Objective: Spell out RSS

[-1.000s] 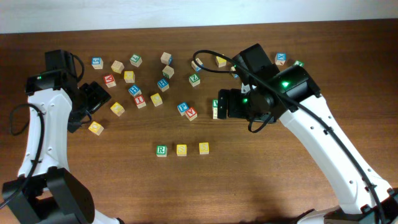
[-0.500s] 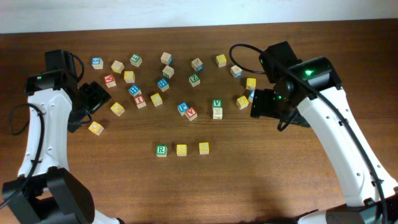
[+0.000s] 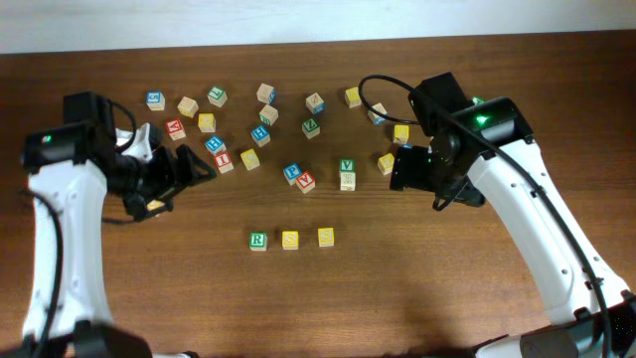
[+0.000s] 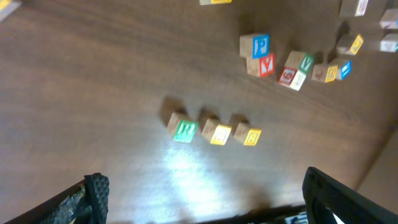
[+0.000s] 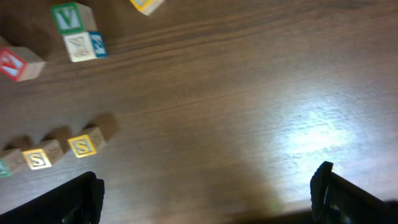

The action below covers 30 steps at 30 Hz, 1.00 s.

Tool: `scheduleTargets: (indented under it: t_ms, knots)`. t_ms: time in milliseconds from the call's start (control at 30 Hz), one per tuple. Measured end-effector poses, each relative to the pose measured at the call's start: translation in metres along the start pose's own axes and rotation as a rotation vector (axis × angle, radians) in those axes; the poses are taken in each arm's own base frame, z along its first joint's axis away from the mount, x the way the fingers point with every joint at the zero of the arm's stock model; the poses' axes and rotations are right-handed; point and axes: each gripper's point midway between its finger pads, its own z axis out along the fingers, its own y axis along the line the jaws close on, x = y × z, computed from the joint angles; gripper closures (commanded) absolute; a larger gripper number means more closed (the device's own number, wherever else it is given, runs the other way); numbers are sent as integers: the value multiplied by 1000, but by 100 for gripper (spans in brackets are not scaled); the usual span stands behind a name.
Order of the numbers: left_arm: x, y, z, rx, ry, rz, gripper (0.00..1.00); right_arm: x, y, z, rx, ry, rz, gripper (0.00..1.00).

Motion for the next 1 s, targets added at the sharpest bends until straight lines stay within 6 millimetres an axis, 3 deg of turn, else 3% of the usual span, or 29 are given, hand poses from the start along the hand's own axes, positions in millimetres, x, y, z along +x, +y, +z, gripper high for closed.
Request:
scheduleTargets:
  t_ms: [67,100,133,167,200,233,300,367,433,533,600,733,800,900,1000]
  knots:
    - [23,1,-13,-59,15,29,65,-2,3,0,-17,-4,1,14]
    - [30,1,-11,-96,28,62,78,-4,6,3,-28,-13,2,28]
    - [32,-1,-5,-115,38,86,78,-3,6,6,-27,-6,0,33]
    - [32,-1,5,-125,38,115,83,-2,8,12,-34,-1,1,47]
    - [34,1,28,-138,50,150,91,4,8,22,-37,25,-2,57]
    - [38,3,41,-145,70,166,100,6,9,28,-40,37,-1,60]
    - [50,12,62,-162,111,175,100,20,7,54,-36,90,-2,65]
    - [44,14,68,-163,86,186,100,24,9,76,-52,94,1,60]
    - [42,22,84,-185,67,203,100,35,10,99,-75,127,-1,62]
    - [55,34,121,-196,73,237,100,47,21,124,-148,147,-3,87]
    - [59,39,140,-200,61,243,100,54,33,133,-185,138,-40,89]
    - [49,51,157,-252,48,216,100,60,64,132,-238,97,-129,89]
    - [54,58,170,-280,93,209,100,64,75,131,-256,82,-163,93]
    - [65,48,189,-289,135,276,100,62,82,133,-268,72,-153,96]
    - [72,42,196,-292,152,290,100,66,81,153,-236,114,-147,96]
